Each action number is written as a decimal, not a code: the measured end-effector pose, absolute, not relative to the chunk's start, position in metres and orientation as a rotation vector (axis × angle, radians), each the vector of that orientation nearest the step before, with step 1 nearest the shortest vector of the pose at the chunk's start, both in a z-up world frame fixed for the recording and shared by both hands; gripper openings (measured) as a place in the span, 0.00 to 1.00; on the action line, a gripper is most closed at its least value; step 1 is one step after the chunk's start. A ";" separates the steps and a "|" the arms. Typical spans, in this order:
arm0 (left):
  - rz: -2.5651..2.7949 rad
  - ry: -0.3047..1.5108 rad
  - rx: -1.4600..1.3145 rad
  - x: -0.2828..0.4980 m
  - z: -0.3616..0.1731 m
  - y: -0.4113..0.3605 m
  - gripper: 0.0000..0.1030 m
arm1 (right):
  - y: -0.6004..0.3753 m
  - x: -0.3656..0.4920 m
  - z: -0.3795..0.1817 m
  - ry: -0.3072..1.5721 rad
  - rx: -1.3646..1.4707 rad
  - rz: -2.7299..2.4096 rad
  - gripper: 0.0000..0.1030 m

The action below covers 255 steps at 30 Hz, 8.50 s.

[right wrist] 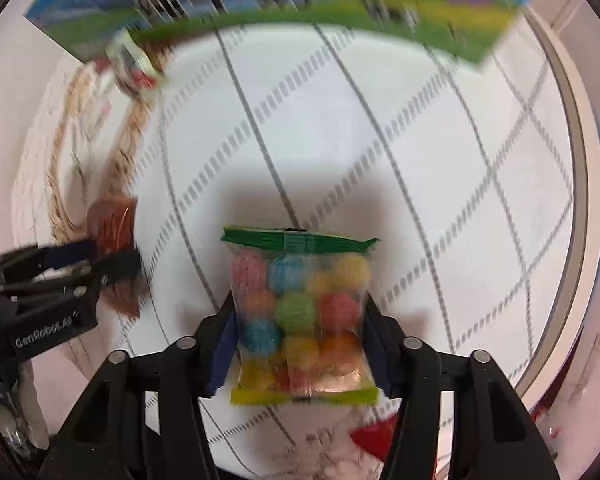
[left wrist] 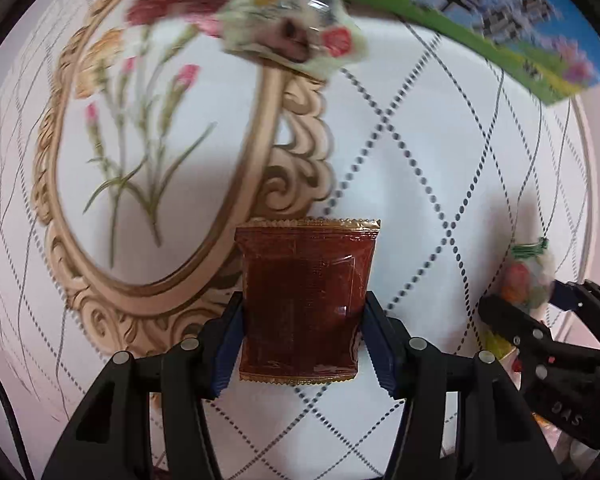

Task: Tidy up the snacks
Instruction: 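Carry the candy bag and red-brown packet into the box and open both tools, then raise both tools out of the box and move back over the bed, then grasp the red packet with the right tool while the left tool grasps the white-green packet, then carry the red packet and white-green packet into the box and open both tools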

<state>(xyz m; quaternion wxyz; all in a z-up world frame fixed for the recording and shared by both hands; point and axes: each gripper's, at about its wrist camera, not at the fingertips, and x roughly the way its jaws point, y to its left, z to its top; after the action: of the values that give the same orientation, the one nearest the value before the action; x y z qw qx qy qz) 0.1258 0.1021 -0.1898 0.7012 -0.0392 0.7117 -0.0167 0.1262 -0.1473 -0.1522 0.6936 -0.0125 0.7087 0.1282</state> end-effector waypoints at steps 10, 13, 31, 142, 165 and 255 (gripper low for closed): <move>-0.042 1.608 -0.096 0.157 -0.211 0.094 0.52 | -0.142 0.146 -0.191 1.655 -0.018 0.221 1.00; -0.041 1.610 -0.102 0.158 -0.215 0.106 0.52 | -0.139 0.153 -0.198 1.665 -0.005 0.221 1.00; -0.100 1.587 -0.088 0.150 -0.201 0.095 0.52 | -0.133 0.128 -0.155 1.586 -0.005 0.212 0.52; -0.079 1.111 -0.013 0.151 -0.007 0.097 1.00 | -0.244 0.100 0.036 1.171 0.471 0.031 0.95; 0.024 1.380 -0.045 0.161 -0.116 0.145 1.00 | -0.260 0.041 -0.145 1.447 0.596 -0.186 0.57; -0.295 1.228 -0.116 0.254 0.023 0.096 0.58 | -0.139 0.202 0.033 1.159 0.246 0.333 0.46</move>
<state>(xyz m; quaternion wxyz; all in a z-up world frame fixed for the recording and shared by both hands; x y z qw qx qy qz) 0.2545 0.0957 0.0232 0.8055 -0.0540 0.5738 -0.1379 0.2021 -0.1392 0.0331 0.8166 0.1156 0.5435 0.1561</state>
